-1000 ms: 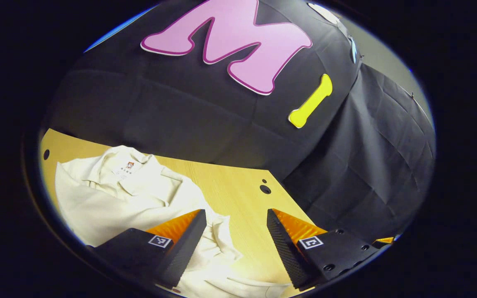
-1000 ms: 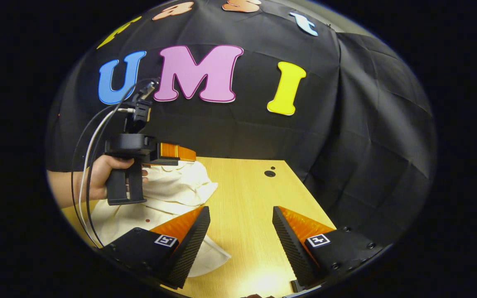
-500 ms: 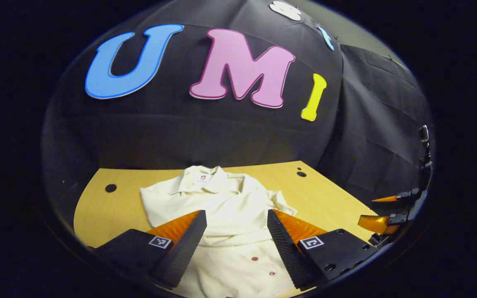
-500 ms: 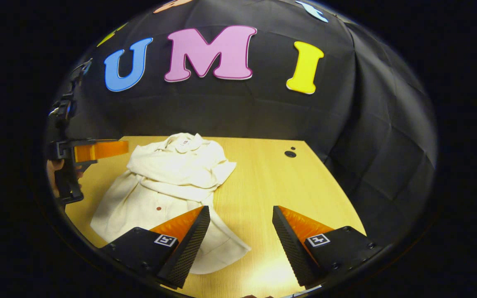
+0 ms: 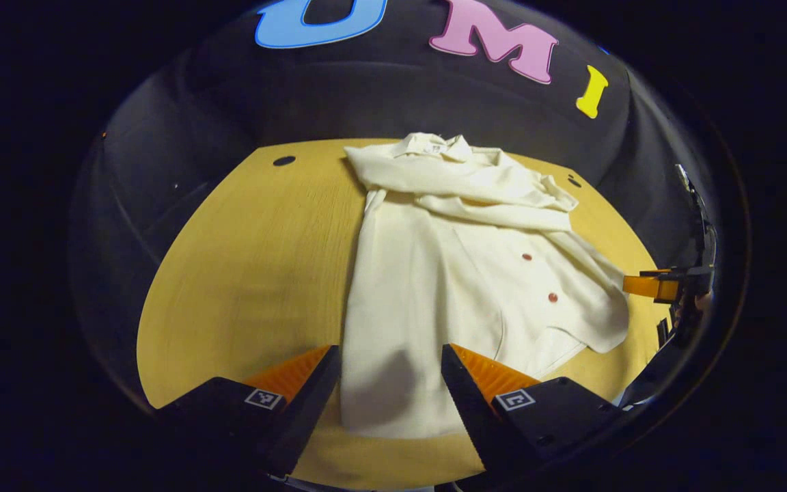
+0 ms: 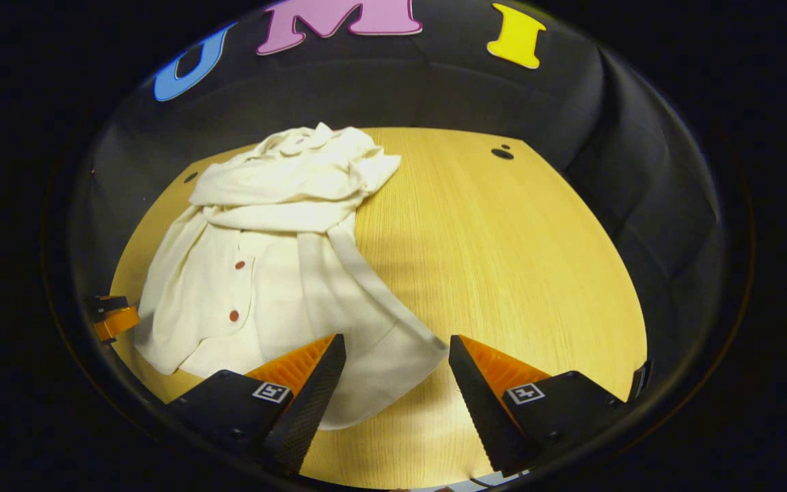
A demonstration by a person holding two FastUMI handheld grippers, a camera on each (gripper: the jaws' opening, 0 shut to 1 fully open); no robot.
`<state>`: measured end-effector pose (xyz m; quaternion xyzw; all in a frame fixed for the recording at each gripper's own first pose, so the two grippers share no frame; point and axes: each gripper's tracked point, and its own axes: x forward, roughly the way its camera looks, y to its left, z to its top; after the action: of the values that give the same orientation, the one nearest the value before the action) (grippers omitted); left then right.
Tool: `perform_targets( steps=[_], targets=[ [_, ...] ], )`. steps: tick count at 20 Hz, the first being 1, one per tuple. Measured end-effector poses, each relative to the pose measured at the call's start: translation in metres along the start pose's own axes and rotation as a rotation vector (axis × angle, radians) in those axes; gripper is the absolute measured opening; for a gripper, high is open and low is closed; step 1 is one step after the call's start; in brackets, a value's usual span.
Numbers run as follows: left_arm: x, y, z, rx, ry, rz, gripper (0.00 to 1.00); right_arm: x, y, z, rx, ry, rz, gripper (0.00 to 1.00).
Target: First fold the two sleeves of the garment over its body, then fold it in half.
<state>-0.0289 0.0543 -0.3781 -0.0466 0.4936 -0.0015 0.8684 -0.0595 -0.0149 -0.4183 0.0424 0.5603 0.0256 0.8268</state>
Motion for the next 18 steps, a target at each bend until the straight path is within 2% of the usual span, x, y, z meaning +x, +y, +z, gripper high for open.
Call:
perform_targets(
  steps=[4,6,8,9,10,11,13,14,15,18],
  targets=[
    [0.005,-0.002,-0.031,-0.028,0.082,0.016,0.97,0.015,0.003,-0.014,0.030,0.046,0.004,0.98],
    [0.006,-0.004,-0.033,0.026,0.089,0.026,0.98,0.020,0.009,-0.018,0.029,0.074,0.015,0.97],
    [0.008,-0.009,-0.032,0.063,0.097,0.021,0.86,0.022,0.014,-0.016,0.037,0.071,0.030,0.91],
    [0.008,-0.015,-0.033,0.071,0.100,0.005,0.75,0.023,0.016,-0.013,0.036,0.060,0.028,0.63],
    [0.009,-0.021,-0.031,0.073,0.097,-0.012,0.66,0.025,0.021,-0.013,0.033,0.065,0.040,0.59],
    [0.011,-0.025,-0.030,0.062,0.092,-0.016,0.43,0.023,0.025,-0.014,0.028,0.069,0.044,0.41],
    [0.014,-0.035,-0.026,0.050,0.086,-0.045,0.15,0.025,0.030,-0.014,-0.012,0.059,0.039,0.19],
    [0.014,-0.040,-0.025,0.030,0.094,-0.069,0.13,0.025,0.031,-0.010,-0.039,0.038,0.036,0.10],
    [0.012,-0.044,-0.023,-0.007,0.096,-0.085,0.07,0.024,0.030,-0.009,-0.056,0.020,0.028,0.08],
    [0.003,-0.050,0.005,-0.083,0.055,-0.116,0.07,0.016,0.039,-0.002,-0.054,0.003,0.045,0.09]
  ],
)
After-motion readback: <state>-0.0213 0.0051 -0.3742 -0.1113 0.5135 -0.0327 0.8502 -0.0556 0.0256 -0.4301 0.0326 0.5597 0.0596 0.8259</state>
